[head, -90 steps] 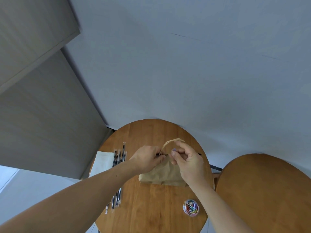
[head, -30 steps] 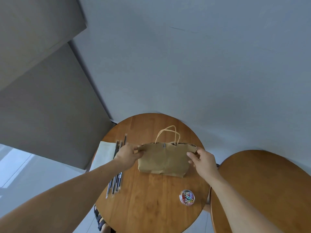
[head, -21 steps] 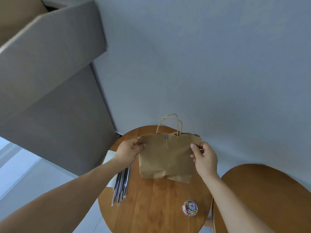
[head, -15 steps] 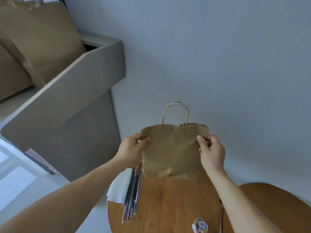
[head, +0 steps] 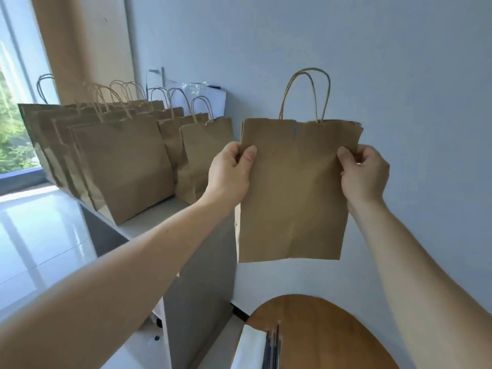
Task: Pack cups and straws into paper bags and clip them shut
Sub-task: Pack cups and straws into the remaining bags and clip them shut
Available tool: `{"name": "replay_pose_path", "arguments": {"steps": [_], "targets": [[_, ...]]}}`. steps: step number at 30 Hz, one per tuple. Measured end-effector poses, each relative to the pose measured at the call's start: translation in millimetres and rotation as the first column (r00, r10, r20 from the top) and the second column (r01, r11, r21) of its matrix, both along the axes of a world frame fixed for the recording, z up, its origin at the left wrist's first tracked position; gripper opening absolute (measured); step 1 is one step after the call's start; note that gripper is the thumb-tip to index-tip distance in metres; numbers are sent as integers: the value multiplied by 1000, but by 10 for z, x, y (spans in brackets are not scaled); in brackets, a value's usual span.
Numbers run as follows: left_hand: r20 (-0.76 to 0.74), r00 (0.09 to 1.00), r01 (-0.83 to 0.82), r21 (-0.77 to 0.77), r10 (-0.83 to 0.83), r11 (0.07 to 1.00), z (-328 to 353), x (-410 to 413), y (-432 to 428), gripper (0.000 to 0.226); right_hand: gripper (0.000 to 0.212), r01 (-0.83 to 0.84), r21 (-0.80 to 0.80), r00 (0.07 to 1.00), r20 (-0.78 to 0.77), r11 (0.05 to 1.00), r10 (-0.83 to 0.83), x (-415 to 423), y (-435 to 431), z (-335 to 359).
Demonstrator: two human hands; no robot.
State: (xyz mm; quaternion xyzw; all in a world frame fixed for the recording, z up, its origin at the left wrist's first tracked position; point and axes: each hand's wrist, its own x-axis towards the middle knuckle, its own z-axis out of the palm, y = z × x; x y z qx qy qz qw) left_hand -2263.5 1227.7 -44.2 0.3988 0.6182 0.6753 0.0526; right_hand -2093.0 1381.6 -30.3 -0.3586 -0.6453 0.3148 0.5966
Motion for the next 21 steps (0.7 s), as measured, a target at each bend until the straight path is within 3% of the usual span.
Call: {"name": "replay_pose_path", "arguments": {"steps": [11, 16, 21], "targets": [[-172, 891, -406, 107, 419, 907, 759, -1270, -848, 34, 8, -363, 43, 930, -41, 931, 364, -1736, -462, 805], [-220, 778, -591, 60, 589, 804, 561, -1778, -1138, 34, 14, -560, -29, 828, 1, 828, 560, -2563, -522, 627], [-212, 741, -664, -85, 638, 743, 104, -2112, -1277, 34, 15, -658, -124, 737, 96, 743, 669, -3217, -502, 199]]}}
